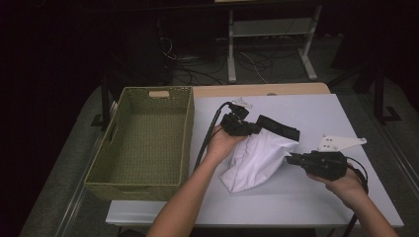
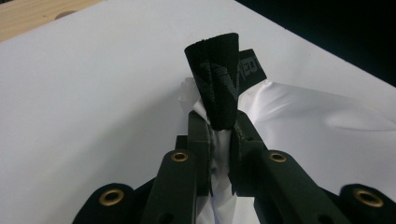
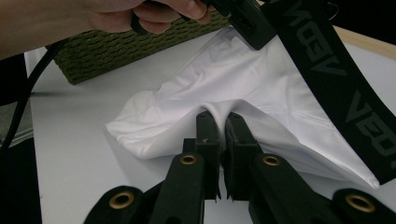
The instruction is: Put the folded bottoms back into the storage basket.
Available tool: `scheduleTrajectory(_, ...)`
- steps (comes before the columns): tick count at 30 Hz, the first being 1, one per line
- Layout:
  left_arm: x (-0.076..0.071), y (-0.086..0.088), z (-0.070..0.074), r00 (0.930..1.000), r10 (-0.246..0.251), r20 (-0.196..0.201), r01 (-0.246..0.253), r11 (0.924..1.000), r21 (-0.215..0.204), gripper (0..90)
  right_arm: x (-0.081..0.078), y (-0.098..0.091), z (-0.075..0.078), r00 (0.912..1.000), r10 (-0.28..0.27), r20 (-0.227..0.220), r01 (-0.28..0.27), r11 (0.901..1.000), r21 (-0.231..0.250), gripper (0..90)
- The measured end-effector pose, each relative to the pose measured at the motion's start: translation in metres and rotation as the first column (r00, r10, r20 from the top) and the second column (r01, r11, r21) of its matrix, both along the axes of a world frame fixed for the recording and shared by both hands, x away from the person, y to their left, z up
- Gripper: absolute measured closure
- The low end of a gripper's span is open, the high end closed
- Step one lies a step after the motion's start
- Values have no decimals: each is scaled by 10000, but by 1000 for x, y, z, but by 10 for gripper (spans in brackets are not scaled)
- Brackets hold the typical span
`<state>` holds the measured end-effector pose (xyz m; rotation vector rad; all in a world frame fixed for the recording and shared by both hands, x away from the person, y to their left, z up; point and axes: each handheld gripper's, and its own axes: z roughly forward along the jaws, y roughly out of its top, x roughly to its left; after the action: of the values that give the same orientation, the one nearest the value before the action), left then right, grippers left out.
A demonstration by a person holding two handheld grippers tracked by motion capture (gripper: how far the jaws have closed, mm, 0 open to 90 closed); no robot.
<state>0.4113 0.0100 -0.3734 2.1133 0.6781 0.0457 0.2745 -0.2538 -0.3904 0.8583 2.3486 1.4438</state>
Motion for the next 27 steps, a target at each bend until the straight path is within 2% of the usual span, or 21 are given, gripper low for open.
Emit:
scheduleTrajectory(12, -2, 3, 29, 10000, 5, 16, -4, 9998, -180, 799, 17, 13, 19, 9995, 204, 223, -214, 9989, 422, 847)
scheduleTrajectory(23, -4, 5, 57, 9995, -76, 321, 86, 9994, -333, 799, 27, 18, 48, 9980, 314, 545, -343, 9980, 531, 847)
scheduleTrajectory(27, -4, 8, 68, 9994, -59, 356, 77, 9987, -509, 799, 31, 21, 58, 9974, 343, 626, -380, 9976, 581, 846)
